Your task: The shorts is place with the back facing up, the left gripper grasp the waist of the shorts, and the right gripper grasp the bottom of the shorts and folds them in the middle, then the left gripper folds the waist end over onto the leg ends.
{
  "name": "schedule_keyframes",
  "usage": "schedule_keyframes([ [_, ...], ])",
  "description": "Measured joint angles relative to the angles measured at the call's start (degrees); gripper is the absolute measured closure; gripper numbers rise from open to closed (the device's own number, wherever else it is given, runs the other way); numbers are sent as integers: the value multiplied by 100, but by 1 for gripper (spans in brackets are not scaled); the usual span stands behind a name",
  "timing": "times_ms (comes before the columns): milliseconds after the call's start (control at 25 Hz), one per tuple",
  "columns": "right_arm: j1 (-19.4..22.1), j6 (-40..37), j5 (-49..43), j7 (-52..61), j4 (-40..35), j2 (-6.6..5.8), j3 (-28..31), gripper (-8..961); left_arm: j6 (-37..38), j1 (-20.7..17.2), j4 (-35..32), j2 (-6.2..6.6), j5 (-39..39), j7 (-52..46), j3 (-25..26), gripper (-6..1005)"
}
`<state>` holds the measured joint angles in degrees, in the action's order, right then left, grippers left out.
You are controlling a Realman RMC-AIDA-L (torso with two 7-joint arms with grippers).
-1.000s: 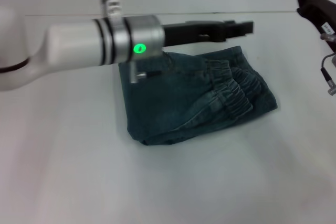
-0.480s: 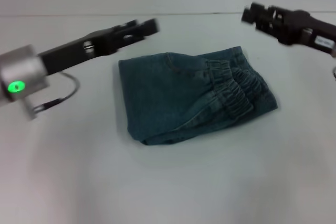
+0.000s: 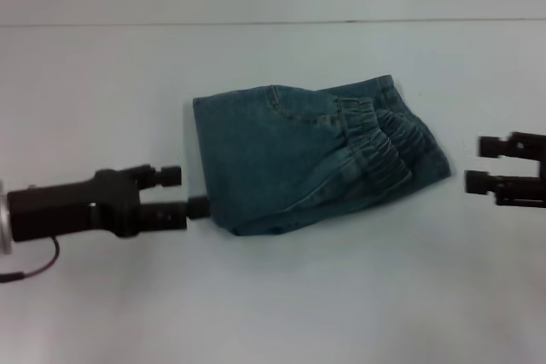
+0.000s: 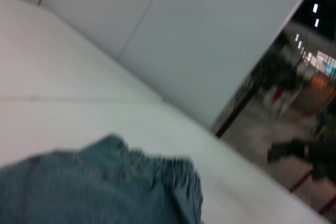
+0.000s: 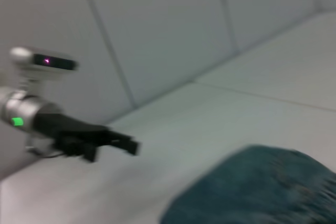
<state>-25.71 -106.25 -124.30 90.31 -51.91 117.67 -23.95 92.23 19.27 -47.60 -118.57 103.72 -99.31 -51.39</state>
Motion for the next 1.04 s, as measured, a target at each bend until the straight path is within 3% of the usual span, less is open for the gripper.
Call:
schedule_keyframes([
  [160, 98, 155, -298, -291, 160, 11, 457, 219, -62, -25, -271, -194, 462, 40, 25, 50],
  [360, 158, 232, -323, -405, 264, 42, 530, 146, -128, 28, -285, -219, 515, 21, 31, 51],
  [1040, 147, 263, -349, -409, 275, 54, 520, 146, -85, 119, -267, -216, 526, -19, 42, 52],
])
